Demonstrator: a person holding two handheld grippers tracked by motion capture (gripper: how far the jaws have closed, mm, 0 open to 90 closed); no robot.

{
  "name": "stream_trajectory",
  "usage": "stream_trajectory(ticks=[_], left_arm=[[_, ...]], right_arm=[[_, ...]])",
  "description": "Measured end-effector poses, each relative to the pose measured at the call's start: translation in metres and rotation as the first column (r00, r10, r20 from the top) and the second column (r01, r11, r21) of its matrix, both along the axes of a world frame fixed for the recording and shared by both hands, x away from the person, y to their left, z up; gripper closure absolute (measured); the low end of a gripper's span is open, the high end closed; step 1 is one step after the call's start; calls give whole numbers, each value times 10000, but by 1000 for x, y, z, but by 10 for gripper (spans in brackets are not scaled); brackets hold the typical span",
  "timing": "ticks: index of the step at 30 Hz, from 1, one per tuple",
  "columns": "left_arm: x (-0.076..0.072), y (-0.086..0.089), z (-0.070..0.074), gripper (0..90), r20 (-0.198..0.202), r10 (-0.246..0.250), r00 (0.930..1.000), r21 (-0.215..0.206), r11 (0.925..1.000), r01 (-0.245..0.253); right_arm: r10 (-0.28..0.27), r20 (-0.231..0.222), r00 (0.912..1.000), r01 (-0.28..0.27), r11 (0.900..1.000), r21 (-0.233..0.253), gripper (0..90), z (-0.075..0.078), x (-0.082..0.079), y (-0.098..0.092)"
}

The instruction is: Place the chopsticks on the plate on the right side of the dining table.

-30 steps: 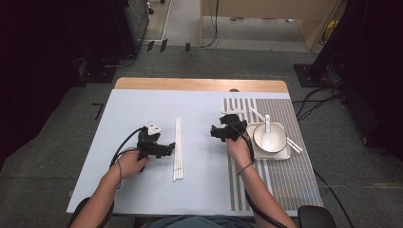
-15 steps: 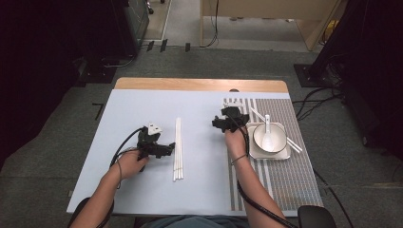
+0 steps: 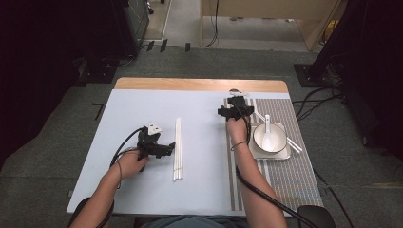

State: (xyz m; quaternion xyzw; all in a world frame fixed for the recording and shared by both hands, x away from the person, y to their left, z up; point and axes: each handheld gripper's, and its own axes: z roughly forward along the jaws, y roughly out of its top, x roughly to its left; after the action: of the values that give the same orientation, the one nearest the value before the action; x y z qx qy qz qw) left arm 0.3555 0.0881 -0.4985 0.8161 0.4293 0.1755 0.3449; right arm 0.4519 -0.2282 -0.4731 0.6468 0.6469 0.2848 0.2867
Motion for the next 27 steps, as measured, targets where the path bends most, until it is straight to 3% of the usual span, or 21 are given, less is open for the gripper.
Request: stream_trajectory(ticks=[8, 11, 24, 27], left_arm=[[0, 0, 0, 78, 6, -1, 10000, 1, 10000, 1], [0, 0, 0, 77, 1, -2, 10000, 2, 10000, 2], [0, 0, 0, 78, 18, -6, 10000, -2, 10000, 6], [0, 0, 0, 78, 24, -4, 10000, -9, 10000, 4]], right_arm=[[-341, -9, 9994, 341, 9994, 14, 139, 0, 17, -14], [-376, -11, 9993, 376, 9992, -100, 138, 1, 18, -18], [-1019, -354, 9942, 1032, 9940, 367, 136, -4, 27, -30], [-1138, -395, 9927, 1148, 9931, 229, 135, -5, 27, -31]])
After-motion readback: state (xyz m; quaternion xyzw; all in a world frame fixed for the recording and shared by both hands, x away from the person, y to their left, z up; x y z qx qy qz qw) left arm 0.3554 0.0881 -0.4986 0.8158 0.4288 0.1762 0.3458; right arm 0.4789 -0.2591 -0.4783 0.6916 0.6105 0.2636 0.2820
